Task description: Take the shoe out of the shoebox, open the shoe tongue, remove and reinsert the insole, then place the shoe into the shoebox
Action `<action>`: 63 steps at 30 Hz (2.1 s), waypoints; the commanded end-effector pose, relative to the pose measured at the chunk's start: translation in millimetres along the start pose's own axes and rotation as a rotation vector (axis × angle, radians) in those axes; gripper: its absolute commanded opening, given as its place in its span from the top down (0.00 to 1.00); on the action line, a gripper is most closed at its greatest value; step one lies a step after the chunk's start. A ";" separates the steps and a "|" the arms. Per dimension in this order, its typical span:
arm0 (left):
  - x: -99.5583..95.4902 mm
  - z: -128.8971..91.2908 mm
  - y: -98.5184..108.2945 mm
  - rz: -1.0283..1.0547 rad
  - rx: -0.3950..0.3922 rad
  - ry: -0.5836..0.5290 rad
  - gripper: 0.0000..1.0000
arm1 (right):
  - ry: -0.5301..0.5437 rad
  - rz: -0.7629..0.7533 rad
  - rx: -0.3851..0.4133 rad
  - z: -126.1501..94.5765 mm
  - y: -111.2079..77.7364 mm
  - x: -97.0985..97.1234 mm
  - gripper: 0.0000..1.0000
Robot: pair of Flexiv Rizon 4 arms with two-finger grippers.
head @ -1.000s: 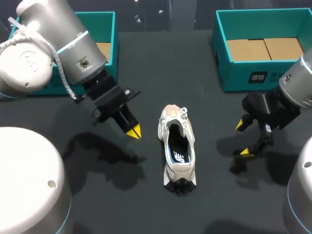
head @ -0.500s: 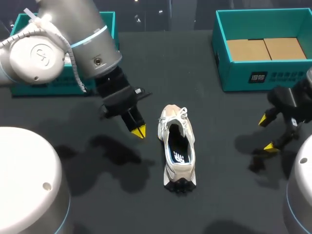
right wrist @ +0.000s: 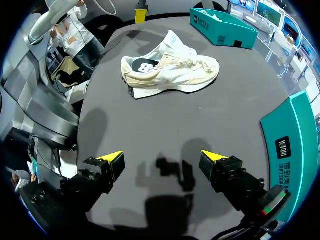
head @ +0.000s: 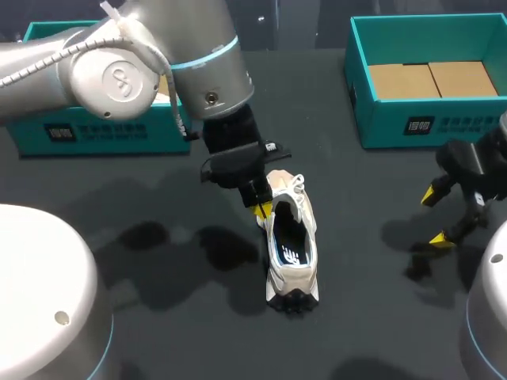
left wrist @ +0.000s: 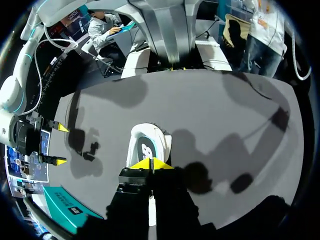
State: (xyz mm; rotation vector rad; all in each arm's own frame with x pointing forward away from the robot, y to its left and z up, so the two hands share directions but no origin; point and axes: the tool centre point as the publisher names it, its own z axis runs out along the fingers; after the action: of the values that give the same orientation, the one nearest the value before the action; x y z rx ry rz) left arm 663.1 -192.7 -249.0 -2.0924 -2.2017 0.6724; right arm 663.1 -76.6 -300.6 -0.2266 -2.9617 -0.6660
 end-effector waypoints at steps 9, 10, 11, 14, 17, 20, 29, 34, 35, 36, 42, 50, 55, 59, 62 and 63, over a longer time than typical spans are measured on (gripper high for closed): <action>-22.5 42.8 11.6 0.078 0.016 0.188 1.00 | -0.004 0.001 0.003 0.5 0.0 1.7 0.00; -23.2 47.6 11.4 0.093 0.016 0.196 1.00 | -0.004 0.001 0.003 0.5 0.0 1.7 0.00; -23.3 51.2 11.5 0.099 0.014 0.216 1.00 | -0.004 0.001 0.003 0.5 0.0 1.7 0.00; -23.1 52.8 11.2 0.108 0.011 0.236 1.00 | -0.004 0.001 0.003 0.5 0.0 1.7 0.00; -23.1 52.8 11.2 0.108 0.011 0.236 1.00 | -0.004 0.001 0.003 0.5 0.0 1.7 0.00; -24.2 60.8 13.3 0.116 0.014 0.250 1.00 | -0.004 0.001 0.003 0.5 0.0 1.7 0.00; -16.2 93.7 20.0 0.154 0.005 0.295 1.00 | -0.004 0.001 0.003 0.5 0.0 1.7 0.00; -10.9 102.4 20.8 0.157 0.003 0.314 1.00 | -0.004 0.001 0.003 0.5 0.0 1.7 0.00; -9.9 106.0 21.2 0.156 -0.001 0.325 1.00 | -0.004 0.001 0.003 0.5 0.0 1.7 0.00; -9.4 108.5 21.1 0.160 0.003 0.326 1.00 | -0.004 0.001 0.003 0.5 0.0 1.7 0.00; -6.9 126.8 23.8 0.155 0.002 0.344 1.00 | -0.004 0.001 0.003 0.5 0.0 1.7 0.00; -9.0 125.6 22.5 0.155 -0.015 0.305 1.00 | -0.004 0.001 0.003 0.5 0.0 1.7 0.00; -11.6 109.1 18.3 0.164 -0.057 0.300 1.00 | -0.004 0.001 0.003 0.5 0.0 1.7 0.00; -8.7 107.3 18.2 0.163 -0.076 0.316 1.00 | -0.004 0.001 0.003 0.5 0.0 1.7 0.00; -3.3 110.3 17.0 0.162 -0.075 0.335 1.00 | -0.004 0.001 0.003 0.5 0.0 1.7 0.00; -1.6 112.3 17.1 0.160 -0.077 0.350 1.00 | -0.004 0.001 0.003 0.5 0.0 1.7 0.00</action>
State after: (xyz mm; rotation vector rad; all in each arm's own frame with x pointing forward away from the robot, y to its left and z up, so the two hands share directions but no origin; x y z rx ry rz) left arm 646.2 -228.3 -353.4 -2.2347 -1.9148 0.2194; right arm 663.0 -76.4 -300.8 -0.2258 -2.9624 -0.6644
